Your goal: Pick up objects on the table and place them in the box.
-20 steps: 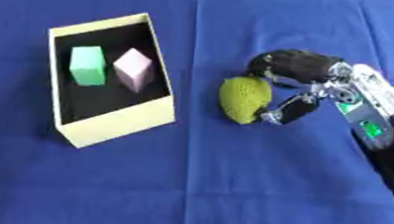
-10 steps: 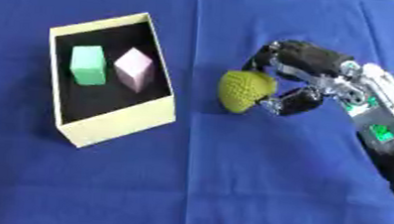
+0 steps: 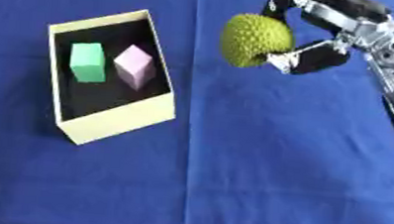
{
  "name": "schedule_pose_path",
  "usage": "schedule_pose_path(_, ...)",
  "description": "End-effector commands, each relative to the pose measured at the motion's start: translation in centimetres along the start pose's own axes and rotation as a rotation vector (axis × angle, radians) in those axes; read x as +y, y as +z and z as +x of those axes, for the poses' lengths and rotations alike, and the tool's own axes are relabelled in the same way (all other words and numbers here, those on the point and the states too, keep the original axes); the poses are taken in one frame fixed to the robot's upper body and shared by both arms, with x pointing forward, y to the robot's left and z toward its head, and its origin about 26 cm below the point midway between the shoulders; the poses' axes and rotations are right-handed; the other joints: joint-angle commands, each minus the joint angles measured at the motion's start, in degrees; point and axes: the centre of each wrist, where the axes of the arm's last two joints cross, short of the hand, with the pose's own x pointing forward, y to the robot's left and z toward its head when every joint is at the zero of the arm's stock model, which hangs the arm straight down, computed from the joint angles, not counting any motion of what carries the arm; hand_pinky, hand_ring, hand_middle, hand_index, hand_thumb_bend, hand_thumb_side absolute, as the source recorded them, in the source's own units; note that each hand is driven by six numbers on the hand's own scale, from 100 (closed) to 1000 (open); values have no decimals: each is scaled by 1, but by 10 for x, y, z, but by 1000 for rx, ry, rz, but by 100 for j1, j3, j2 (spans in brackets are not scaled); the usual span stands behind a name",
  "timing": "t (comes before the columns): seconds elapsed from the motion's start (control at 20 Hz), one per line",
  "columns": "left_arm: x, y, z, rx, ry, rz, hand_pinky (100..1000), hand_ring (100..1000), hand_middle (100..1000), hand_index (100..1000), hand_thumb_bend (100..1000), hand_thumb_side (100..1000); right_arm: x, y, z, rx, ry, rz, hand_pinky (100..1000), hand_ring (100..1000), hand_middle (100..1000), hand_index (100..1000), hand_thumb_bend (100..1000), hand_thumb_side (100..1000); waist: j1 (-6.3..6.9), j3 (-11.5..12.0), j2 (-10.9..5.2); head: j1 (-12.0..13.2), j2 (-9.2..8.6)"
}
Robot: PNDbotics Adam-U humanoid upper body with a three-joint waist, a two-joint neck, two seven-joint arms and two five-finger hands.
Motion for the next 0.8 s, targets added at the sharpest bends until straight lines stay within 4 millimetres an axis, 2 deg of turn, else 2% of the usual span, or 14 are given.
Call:
schedule_pose_path(0.05, 1, -5, 5, -22, 2, -6, 708, 832, 761, 819, 199, 635, -31, -1, 6, -53, 26, 4, 675, 526, 182, 406, 100, 100, -2, 3, -173, 0, 44)
schedule_pose_path(0.2, 0, -5, 5, -23, 6, -9, 708, 831, 760, 819, 199, 632, -44, -20, 11, -119, 43, 40, 686, 530, 188, 414, 100, 100, -12, 13, -194, -43, 69)
schedule_pose_path(0.4, -4, -8, 6, -38, 26, -14, 710, 829, 759, 819, 205, 623, -49, -60, 24, -233, 60, 51, 691, 533, 194, 421, 100, 100, 6, 42, -215, -158, 91)
schedule_pose_path(0.6, -10, -12, 7, -57, 52, -20, 712, 827, 758, 819, 211, 614, -37, -108, 42, -294, 80, 46, 694, 533, 196, 426, 100, 100, 42, 109, -221, -314, 109)
schedule_pose_path(0.8, -13, -15, 8, -73, 72, -26, 714, 826, 757, 820, 214, 608, -15, -146, 53, -310, 99, 53, 694, 534, 199, 429, 100, 100, 53, 166, -225, -448, 136)
